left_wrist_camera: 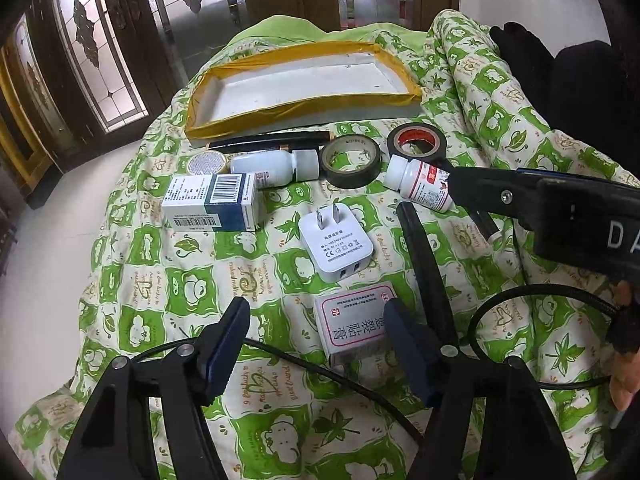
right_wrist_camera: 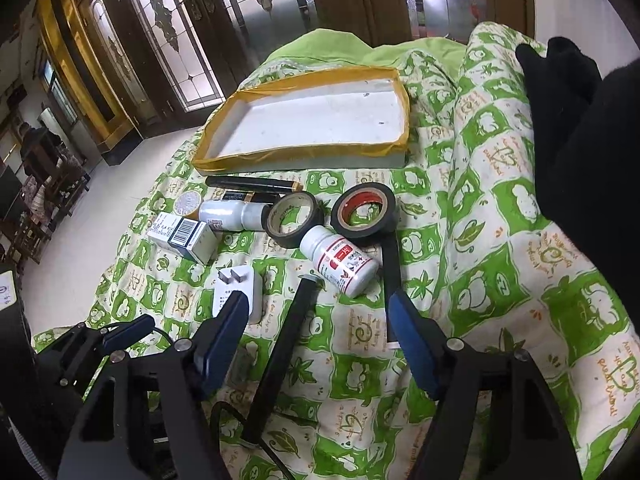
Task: Organize rigid objects
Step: 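Move the left gripper toward the white ointment box with red border, then close the left gripper on the ointment box while the right gripper approaches the black marker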
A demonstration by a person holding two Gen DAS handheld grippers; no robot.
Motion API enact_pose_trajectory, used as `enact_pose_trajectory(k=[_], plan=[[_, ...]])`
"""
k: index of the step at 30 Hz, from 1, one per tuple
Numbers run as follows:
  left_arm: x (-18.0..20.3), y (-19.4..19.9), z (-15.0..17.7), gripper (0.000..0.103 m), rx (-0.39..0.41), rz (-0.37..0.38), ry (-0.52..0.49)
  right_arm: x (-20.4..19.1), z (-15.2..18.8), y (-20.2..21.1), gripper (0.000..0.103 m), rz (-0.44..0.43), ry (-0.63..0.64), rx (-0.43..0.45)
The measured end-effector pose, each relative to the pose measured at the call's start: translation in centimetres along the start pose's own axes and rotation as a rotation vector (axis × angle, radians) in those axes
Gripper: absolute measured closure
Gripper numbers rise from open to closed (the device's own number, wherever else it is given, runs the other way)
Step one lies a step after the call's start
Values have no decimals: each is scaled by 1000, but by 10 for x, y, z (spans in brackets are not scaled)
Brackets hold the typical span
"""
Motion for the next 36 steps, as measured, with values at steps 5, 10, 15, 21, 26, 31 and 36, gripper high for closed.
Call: enact_pose_trajectory(k=[5, 10, 15, 21, 26, 31, 36], plan=[[2, 0, -1, 30, 4, 7, -5, 1, 1, -1, 31, -1, -7, -4], [4, -2, -1, 30, 3, 10, -12, 1, 2, -1, 31, -5, -15, -7], [13, 1, -1, 30, 10, 49, -34, 1, 6, -5, 31, -15, -26, -26], [20, -14, 8, 30, -50, 7, -78, -1, 12, -10, 31, -13, -24, -43], [19, -25, 12, 53, -103, 23, -61, -3, 14, -11, 31, -8, -15, -48], [14, -19, 8, 53, -71, 43, -20, -1, 18, -15, 38, -27, -37, -67], [6, -16, 4, 53, -62, 62, 36, 2, 28, -27, 70, -97, -111, -134]])
Point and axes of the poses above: each gripper's, at about its wrist camera, not at the fingertips, and y roughly against the way its jaws point, x to its right, z to its underside, the point moved 10 cm from there along -y, roughly the way its jaws point, and after that the axes turned 15 degrees about -z, right-handed, at the moved point
